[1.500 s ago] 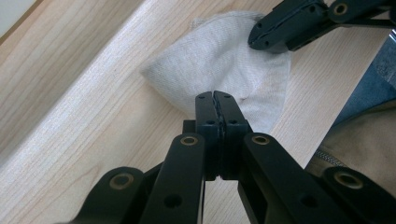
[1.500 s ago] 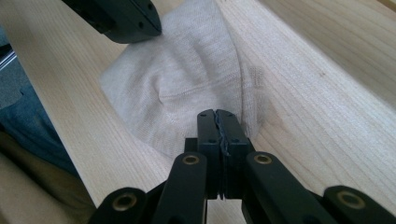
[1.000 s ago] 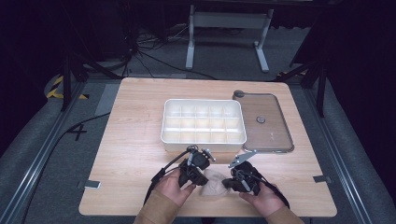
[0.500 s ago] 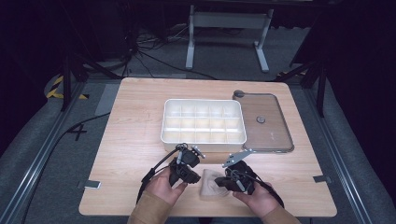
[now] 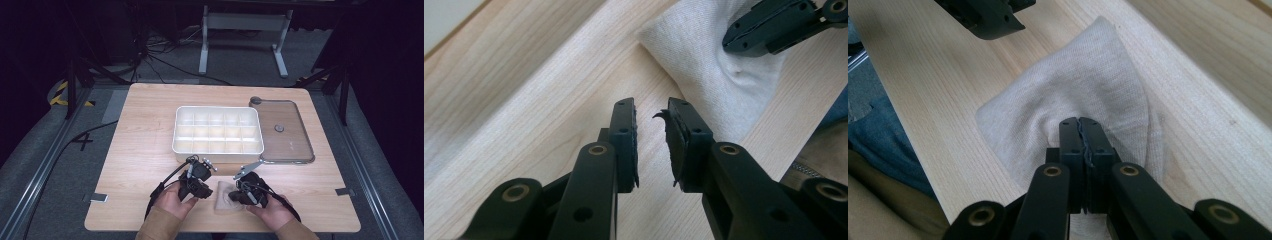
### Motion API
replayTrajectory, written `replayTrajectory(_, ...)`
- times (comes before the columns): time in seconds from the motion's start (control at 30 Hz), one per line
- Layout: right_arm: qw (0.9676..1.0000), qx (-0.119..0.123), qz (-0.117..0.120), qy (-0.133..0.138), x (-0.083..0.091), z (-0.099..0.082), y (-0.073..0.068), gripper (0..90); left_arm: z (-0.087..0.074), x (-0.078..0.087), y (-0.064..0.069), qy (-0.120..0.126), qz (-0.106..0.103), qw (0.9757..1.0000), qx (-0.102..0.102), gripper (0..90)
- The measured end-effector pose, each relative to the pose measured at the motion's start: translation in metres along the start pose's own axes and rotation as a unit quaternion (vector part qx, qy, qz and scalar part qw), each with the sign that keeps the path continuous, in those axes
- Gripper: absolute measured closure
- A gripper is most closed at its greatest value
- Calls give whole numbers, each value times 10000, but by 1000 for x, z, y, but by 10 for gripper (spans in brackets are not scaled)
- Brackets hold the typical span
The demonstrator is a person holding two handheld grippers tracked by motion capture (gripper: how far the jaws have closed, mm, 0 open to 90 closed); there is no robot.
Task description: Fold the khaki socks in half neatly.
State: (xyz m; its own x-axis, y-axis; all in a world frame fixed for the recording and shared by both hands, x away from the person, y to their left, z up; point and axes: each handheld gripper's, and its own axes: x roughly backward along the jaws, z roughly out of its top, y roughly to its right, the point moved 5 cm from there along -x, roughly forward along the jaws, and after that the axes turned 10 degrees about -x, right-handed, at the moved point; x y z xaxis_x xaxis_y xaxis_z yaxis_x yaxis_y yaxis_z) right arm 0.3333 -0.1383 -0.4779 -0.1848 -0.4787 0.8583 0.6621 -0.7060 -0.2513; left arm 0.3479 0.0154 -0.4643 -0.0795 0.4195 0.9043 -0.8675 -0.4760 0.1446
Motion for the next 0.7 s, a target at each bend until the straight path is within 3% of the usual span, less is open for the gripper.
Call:
replayTrajectory(0.07, 10000, -39, 9, -31, -2, -1, 1, 892, -1, -3, 0, -34, -40, 10000, -26, 741)
replayTrajectory(0.13, 9999, -60, 81, -8, -2, -1, 3, 892, -1, -6, 0, 5, -12, 9997, -230, 739)
replayTrajectory(0.43, 9998, -98, 173, 44, -2, -3, 5, 893, -1, -18, 3, -152, -161, 9994, -265, 789)
replayTrajectory(0.7, 9998, -91, 188, 75, -2, -3, 5, 893, 2, -25, 6, -68, -147, 9994, -320, 809)
